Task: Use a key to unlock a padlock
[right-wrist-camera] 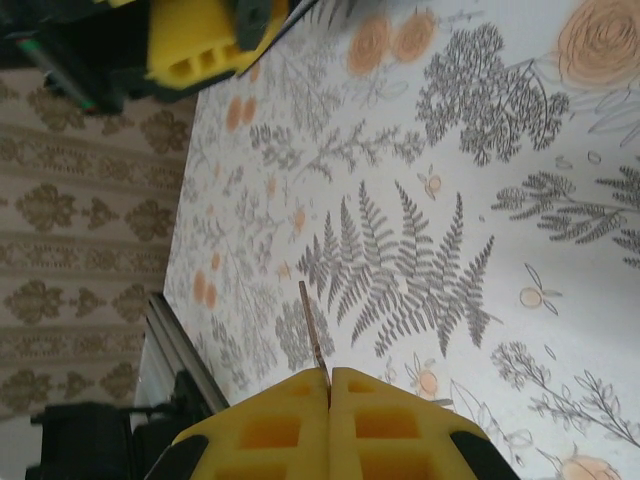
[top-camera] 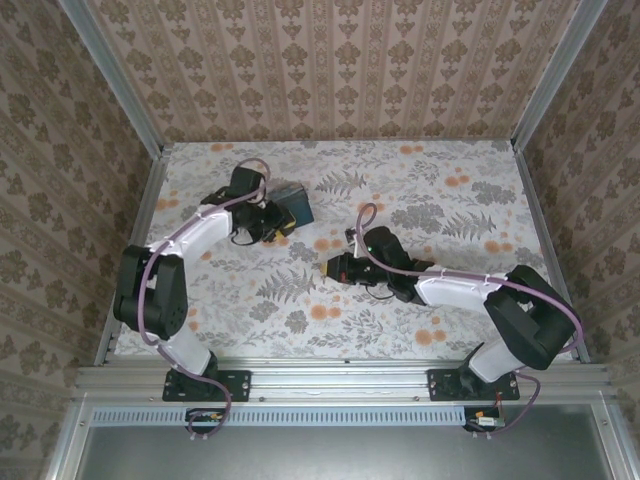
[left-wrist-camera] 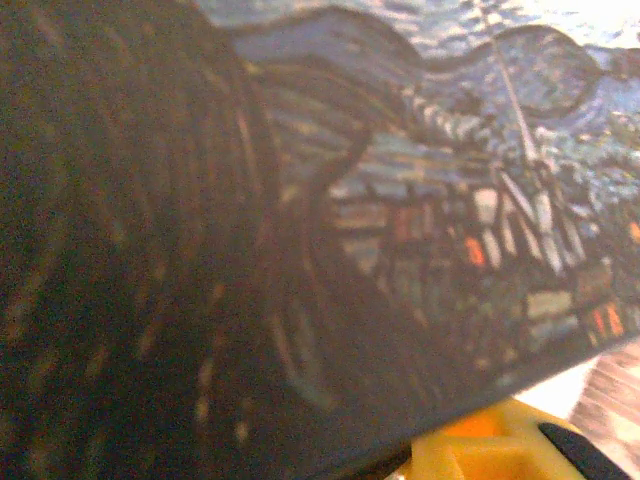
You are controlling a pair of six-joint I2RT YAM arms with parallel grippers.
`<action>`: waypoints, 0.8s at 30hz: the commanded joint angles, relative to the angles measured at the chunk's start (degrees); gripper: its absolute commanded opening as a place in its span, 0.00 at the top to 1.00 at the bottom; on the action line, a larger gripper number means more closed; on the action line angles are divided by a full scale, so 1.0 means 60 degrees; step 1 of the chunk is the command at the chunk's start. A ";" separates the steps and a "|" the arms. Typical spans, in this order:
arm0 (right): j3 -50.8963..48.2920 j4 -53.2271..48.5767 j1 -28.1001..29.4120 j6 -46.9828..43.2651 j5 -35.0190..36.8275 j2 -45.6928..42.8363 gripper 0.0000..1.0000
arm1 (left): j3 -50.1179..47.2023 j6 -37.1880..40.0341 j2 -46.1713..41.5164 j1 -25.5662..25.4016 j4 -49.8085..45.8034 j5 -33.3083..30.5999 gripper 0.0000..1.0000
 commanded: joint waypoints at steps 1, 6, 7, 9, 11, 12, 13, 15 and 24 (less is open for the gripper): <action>0.0152 0.0996 0.0142 0.0708 0.1128 0.0169 1.00 | 0.0434 -0.0842 -0.0261 -0.0042 -0.1034 0.2277 0.88; 0.0792 0.0548 0.0101 0.0473 0.1091 0.0252 1.00 | -0.0022 -0.1663 -0.0632 -0.0183 -0.0159 0.2467 0.91; 0.0997 0.0396 0.0085 0.0428 0.1012 0.0305 1.00 | -0.0055 -0.1753 -0.0655 -0.0227 -0.0135 0.2488 0.91; 0.1202 0.0418 0.0042 0.0403 0.0785 0.0414 1.00 | -0.0084 -0.1956 -0.0699 -0.0325 -0.0066 0.2514 0.91; 0.1252 0.0508 -0.0041 0.0403 0.0722 0.0479 1.00 | 0.0000 -0.2072 -0.0695 -0.0383 -0.0020 0.2591 0.92; 0.1221 0.0535 -0.0117 0.0421 0.0773 0.0487 1.00 | 0.0091 -0.2073 -0.0691 -0.0410 -0.0103 0.2578 0.92; 0.1158 0.0672 -0.0194 0.0498 0.0792 0.0499 1.00 | 0.0120 -0.2084 -0.0675 -0.0449 -0.0078 0.2590 0.92; 0.1012 0.1149 -0.0368 0.0763 0.0611 0.0586 1.00 | 0.0086 -0.2178 -0.0668 -0.0457 0.0000 0.2579 0.92; 0.0697 0.2172 -0.0619 0.1540 0.0108 0.0850 1.00 | -0.0489 -0.2874 -0.0673 -0.0447 0.0964 0.2584 0.93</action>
